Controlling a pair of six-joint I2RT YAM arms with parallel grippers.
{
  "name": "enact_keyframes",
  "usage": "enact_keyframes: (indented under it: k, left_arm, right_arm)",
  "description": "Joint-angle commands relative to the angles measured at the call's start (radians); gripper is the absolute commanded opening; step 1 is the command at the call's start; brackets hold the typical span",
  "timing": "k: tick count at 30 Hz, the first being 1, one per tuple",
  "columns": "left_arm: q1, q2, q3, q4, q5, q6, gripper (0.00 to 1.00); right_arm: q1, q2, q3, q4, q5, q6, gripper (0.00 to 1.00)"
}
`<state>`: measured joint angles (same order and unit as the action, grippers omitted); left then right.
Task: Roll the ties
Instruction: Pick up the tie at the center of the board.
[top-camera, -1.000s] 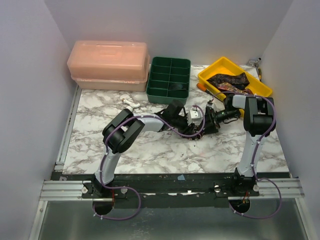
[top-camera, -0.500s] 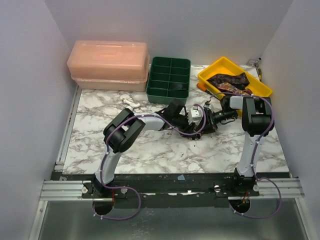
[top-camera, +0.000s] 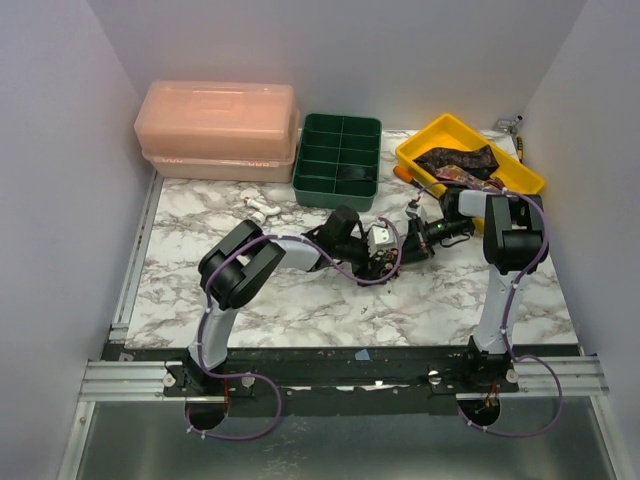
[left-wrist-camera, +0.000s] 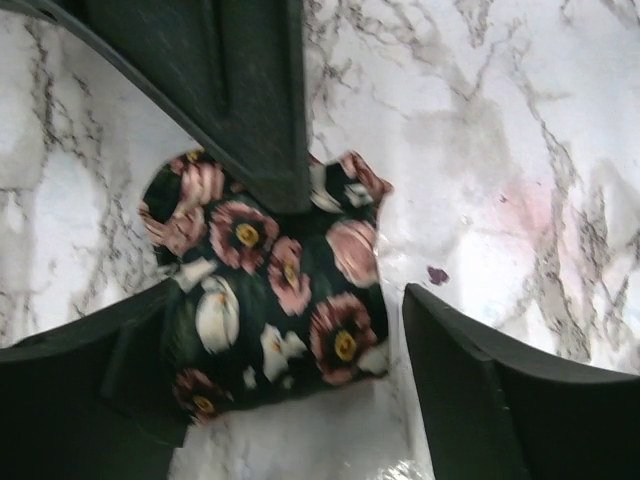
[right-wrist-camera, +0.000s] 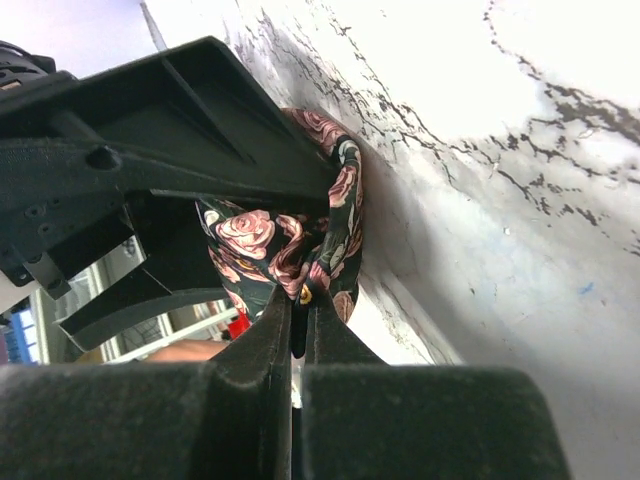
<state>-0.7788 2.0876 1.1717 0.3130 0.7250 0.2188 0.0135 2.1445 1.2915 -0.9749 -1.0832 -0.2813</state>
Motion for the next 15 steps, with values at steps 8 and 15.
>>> enact_keyframes:
  k: [8, 15]
  left_arm:
    - [-0.028, -0.042, -0.111, 0.164, -0.073, 0.099, 0.98]
    - [-0.084, 0.056, -0.028, 0.121, -0.171, 0.085, 0.98]
  right_arm:
    - [0.026, -0.103, -0.026, -0.059, 0.101, -0.135, 0.01]
    - [0.043, -0.117, -0.015, -0.077, 0.054, -0.133, 0.01]
